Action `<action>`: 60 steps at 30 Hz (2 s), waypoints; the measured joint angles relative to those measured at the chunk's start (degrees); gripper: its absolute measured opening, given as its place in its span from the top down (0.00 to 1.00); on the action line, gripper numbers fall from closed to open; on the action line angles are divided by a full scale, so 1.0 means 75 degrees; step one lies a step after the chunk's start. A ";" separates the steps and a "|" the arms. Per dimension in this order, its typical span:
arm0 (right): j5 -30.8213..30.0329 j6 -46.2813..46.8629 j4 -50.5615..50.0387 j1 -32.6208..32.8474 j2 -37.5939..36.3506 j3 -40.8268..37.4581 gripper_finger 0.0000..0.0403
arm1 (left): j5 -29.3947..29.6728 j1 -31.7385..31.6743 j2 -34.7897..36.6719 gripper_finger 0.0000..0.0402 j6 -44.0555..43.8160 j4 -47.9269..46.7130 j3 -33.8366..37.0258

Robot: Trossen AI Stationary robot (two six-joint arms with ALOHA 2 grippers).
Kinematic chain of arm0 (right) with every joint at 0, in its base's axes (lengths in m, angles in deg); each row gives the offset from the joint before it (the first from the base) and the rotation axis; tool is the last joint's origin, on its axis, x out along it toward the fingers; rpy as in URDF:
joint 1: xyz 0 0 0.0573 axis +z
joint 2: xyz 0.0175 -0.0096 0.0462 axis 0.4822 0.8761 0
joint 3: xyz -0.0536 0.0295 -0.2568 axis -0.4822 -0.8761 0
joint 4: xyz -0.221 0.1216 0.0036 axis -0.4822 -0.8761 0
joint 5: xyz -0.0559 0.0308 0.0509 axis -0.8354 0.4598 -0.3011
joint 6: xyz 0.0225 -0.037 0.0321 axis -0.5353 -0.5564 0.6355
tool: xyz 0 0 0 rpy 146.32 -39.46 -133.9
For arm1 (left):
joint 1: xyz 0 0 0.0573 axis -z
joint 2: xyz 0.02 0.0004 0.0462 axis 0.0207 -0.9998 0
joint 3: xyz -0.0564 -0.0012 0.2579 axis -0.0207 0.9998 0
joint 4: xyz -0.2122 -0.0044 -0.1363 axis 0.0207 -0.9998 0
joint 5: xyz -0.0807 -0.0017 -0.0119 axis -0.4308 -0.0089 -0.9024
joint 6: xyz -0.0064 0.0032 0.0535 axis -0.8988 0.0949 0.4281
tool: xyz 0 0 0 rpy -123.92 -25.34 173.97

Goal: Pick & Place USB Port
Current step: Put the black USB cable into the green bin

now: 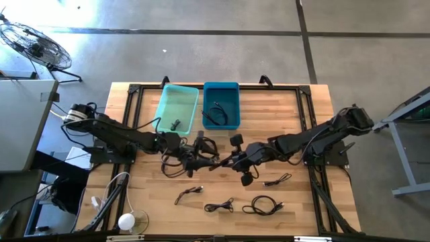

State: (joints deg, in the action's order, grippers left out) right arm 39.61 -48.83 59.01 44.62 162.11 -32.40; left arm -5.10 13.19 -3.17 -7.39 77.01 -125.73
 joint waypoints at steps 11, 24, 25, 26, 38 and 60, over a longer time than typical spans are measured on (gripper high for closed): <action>-0.0163 -0.0006 0.0064 -0.0053 0.0000 0.0015 0.90 | -0.0750 0.0003 0.0000 0.47 -0.0519 0.0070 -0.0003; -0.0301 0.0047 0.0071 -0.0058 0.0000 0.0021 0.90 | -0.0485 0.0006 0.0003 0.90 -0.0407 0.0204 -0.0003; -0.0321 0.0058 0.0071 -0.0058 0.0000 0.0021 0.90 | -0.0488 0.0006 0.0003 0.94 -0.0347 0.0200 -0.0002; -0.0357 0.0114 0.0065 -0.0058 0.0000 0.0021 0.90 | -0.0475 0.0003 0.0001 0.95 -0.0338 0.0203 -0.0002; -0.3262 0.0871 -0.0007 0.0118 -0.0026 0.0021 0.48 | 0.0756 -0.0003 0.0157 0.98 -0.0237 -0.0101 -0.0003; -0.5462 0.2066 -0.0829 0.0810 -0.0460 0.0018 0.25 | 0.5041 -0.2907 0.1530 0.98 -0.0109 -0.6693 0.0000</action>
State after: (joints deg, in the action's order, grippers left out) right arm -1.36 -33.33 52.79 50.70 158.66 -32.26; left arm 32.71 -8.61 8.31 -8.21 26.81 -125.73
